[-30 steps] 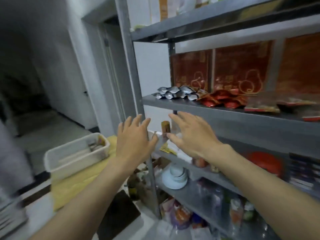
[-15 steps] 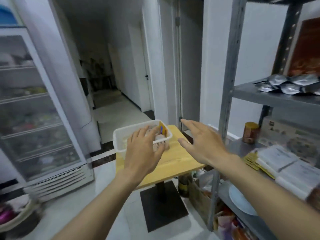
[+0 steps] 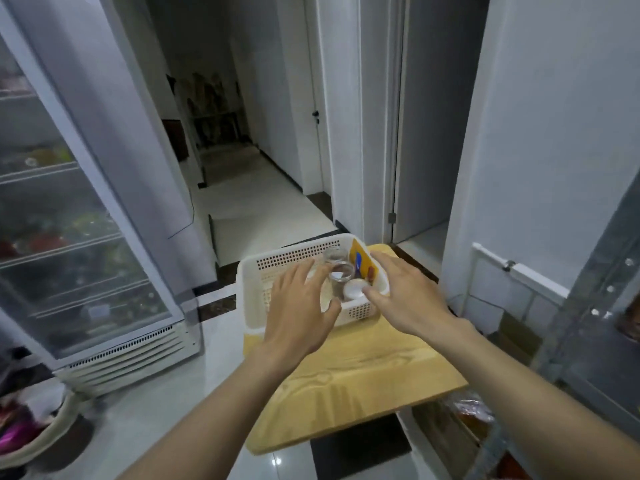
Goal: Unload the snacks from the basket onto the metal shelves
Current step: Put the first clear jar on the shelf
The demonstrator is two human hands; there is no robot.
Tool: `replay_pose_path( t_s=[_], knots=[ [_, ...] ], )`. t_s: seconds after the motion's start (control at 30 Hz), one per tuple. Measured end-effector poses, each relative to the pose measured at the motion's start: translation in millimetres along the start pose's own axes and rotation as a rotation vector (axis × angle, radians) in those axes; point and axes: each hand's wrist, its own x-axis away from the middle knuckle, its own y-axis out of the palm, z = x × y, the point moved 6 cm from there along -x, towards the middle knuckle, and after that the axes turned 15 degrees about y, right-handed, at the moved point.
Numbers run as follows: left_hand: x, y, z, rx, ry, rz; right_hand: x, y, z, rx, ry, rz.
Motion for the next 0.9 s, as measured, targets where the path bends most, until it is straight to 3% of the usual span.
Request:
replay_pose_path(
  t_s=[0.37,0.9],
  knots=[
    [-92.6,127.4,-134.0,0.151,0.003,-0.189,-158.8,109.9,18.1,0.015,0.231,-0.093],
    [-132.3,315.9,-170.2,0.495,-0.083,-0.565,-286.9,211.0,107.8,0.016,0.382,-0.266]
  ],
)
